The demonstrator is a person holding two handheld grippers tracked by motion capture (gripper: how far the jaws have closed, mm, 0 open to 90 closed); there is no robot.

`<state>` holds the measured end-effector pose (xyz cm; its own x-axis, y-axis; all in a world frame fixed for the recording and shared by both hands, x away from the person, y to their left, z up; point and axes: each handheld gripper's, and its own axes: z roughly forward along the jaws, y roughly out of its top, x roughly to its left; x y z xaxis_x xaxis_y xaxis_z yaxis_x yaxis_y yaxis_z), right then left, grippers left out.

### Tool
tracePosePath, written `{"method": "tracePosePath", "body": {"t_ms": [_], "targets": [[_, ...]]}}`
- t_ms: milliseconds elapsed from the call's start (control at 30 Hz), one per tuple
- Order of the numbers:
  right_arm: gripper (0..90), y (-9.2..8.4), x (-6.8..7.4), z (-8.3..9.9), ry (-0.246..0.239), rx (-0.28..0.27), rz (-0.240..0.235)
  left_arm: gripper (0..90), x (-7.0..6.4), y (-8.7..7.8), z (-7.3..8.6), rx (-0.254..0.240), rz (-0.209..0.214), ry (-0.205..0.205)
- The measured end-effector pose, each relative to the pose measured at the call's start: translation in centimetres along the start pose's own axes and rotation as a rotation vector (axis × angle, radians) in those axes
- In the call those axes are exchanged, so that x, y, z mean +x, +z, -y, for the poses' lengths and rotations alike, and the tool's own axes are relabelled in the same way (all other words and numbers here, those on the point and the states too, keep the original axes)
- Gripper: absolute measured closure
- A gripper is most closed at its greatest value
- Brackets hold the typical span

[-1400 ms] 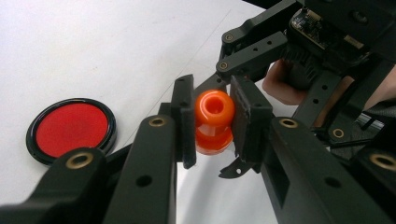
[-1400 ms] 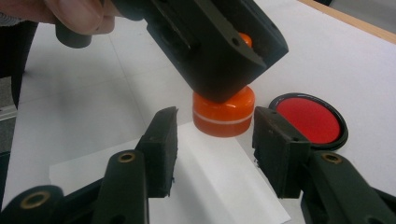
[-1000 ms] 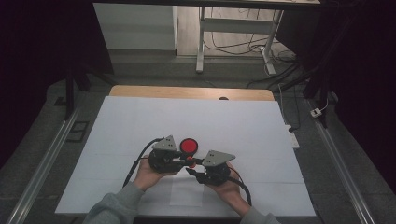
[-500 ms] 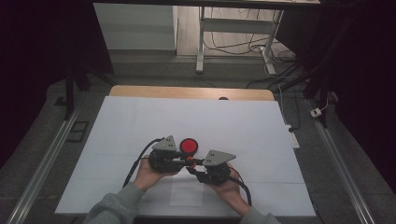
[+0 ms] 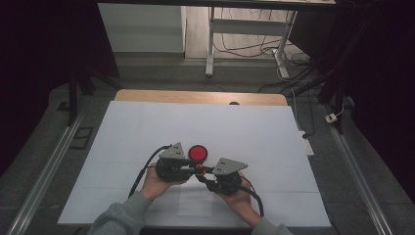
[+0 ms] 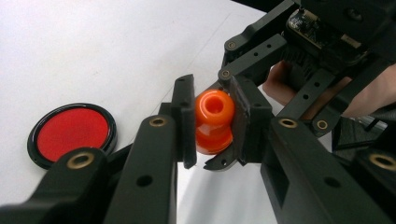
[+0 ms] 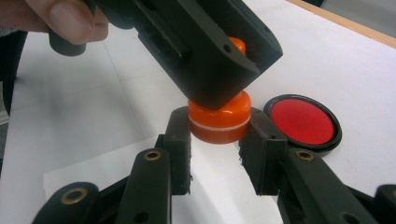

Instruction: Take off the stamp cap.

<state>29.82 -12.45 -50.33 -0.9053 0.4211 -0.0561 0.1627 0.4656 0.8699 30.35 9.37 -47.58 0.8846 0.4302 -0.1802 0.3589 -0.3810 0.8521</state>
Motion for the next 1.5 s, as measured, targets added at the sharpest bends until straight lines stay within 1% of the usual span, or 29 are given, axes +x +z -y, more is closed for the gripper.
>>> {"method": "tracePosePath", "body": {"t_ms": [133, 500, 633, 767, 967, 1133, 1267, 1500], "targets": [[64.8, 0.05, 0.1, 0.13, 0.007, -0.003, 0.005, 72.9, -0.08, 0.08, 0.09, -0.001, -0.005, 0.009], [64.9, 0.08, 0.11, 0.39, 0.006, -0.01, -0.002, 73.2, -0.15, 0.13, 0.12, 0.009, -0.006, 0.015], [64.9, 0.04, 0.14, 0.41, 0.001, -0.014, -0.004, 73.2, -0.12, 0.05, 0.16, 0.005, 0.0, 0.023], [64.9, 0.03, 0.14, 0.42, -0.003, -0.015, -0.003, 73.2, -0.22, 0.04, 0.16, 0.004, -0.006, 0.03], [64.9, 0.01, 0.19, 0.46, 0.001, -0.021, -0.001, 73.2, -0.16, 0.0, 0.15, 0.003, 0.0, 0.021], [64.9, 0.0, 0.23, 0.43, -0.008, -0.018, 0.0, 73.2, -0.09, 0.01, 0.19, 0.003, 0.005, 0.017], [64.9, -0.05, 0.22, 0.39, -0.015, -0.02, 0.001, 73.2, -0.07, -0.05, 0.2, -0.003, 0.008, 0.005], [64.9, 0.02, 0.28, 0.5, -0.005, -0.018, 0.005, 73.2, -0.11, 0.02, 0.32, -0.002, 0.004, -0.001]]}}
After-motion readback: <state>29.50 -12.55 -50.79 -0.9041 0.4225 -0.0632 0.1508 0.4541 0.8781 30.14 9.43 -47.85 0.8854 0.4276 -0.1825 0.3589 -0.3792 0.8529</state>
